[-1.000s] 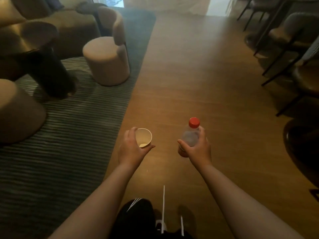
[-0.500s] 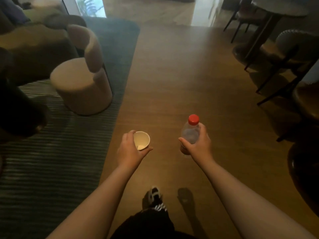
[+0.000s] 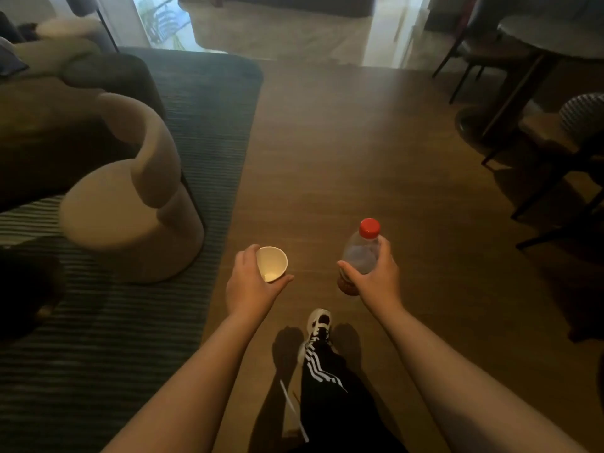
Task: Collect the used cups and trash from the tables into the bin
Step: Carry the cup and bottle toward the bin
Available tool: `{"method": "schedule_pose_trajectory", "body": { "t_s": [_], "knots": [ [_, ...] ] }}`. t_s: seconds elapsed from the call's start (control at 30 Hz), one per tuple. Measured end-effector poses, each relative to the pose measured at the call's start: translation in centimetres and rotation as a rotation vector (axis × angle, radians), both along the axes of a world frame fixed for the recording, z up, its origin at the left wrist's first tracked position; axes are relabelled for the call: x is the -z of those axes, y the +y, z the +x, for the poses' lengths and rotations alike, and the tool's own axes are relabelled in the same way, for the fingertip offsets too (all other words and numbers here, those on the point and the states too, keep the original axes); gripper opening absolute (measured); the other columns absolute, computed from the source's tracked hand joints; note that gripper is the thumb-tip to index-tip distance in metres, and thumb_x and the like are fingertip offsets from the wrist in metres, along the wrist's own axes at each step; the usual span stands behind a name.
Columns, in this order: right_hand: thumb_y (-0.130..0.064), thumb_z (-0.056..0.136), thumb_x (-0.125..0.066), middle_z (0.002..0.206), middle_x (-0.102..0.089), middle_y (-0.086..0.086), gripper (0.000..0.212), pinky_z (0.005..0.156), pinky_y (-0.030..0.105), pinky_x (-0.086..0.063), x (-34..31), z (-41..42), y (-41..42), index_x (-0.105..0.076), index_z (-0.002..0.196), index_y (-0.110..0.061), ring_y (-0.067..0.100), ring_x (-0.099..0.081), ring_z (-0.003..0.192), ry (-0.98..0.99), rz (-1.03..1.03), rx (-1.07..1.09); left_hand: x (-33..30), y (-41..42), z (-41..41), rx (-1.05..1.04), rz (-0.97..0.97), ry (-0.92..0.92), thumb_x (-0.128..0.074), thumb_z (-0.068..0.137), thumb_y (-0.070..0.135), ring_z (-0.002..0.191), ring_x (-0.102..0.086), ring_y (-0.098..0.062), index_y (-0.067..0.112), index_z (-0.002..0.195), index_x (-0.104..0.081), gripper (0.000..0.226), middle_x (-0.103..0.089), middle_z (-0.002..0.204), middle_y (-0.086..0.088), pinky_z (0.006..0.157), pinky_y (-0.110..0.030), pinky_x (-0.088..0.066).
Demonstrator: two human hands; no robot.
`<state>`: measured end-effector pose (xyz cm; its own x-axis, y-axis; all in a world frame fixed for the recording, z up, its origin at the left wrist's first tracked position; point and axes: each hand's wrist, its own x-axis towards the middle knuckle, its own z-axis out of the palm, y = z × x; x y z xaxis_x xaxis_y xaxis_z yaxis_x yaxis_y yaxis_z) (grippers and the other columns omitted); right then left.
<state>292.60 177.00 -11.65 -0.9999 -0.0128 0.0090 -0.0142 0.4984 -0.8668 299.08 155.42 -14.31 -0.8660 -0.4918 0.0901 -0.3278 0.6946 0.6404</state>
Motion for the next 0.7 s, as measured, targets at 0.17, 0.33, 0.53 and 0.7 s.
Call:
{"method": "schedule_pose_trajectory", "body": {
  "t_s": [0.17,0.33,0.53,0.7],
  "knots": [
    [-0.036,0.069,-0.081,0.133,-0.051,0.000,0.079,0.089,0.026,-0.039,2.0,-15.8,-6.5,-0.036,0.133,-0.029,0.018,-0.049,0.121,0.020,0.017,-0.066,1.3,-6.8,-15.1,-0.009,-0.029,0.008,-0.077,0.062,0.057,0.107,-0.051,-0.020,0.020,0.132,-0.040,0.087,-0.047,0.125,0.000,0.079,-0.035,-0.046],
    [-0.035,0.069,-0.082,0.134,-0.048,-0.002,0.080,0.088,0.029,-0.040,0.9,-32.4,-14.7,-0.033,0.132,-0.035,0.016,-0.047,0.120,0.001,-0.015,-0.115,-0.1,-13.7,-29.9,-0.045,-0.070,-0.035,-0.077,0.062,0.058,0.105,-0.053,-0.021,0.022,0.131,-0.039,0.086,-0.047,0.123,0.000,0.077,-0.036,-0.047],
    [-0.038,0.069,-0.081,0.124,-0.054,0.001,0.076,0.083,0.026,-0.041,-0.7,-47.4,-24.3,-0.036,0.130,-0.031,0.019,-0.053,0.110,0.002,-0.024,-0.204,-2.2,-22.3,-43.5,-0.107,-0.048,-0.054,-0.078,0.063,0.054,0.105,-0.053,-0.022,0.020,0.133,-0.040,0.086,-0.047,0.125,-0.002,0.077,-0.037,-0.049],
    [-0.041,0.070,-0.080,0.124,-0.056,0.008,0.080,0.080,0.028,-0.042,0.7,-60.0,-32.6,-0.037,0.135,-0.022,0.024,-0.056,0.107,0.059,0.043,-0.259,-1.2,-31.0,-55.3,-0.146,-0.018,-0.042,-0.078,0.066,0.051,0.108,-0.051,-0.023,0.015,0.133,-0.041,0.085,-0.046,0.126,-0.005,0.081,-0.040,-0.049]
  ]
}}
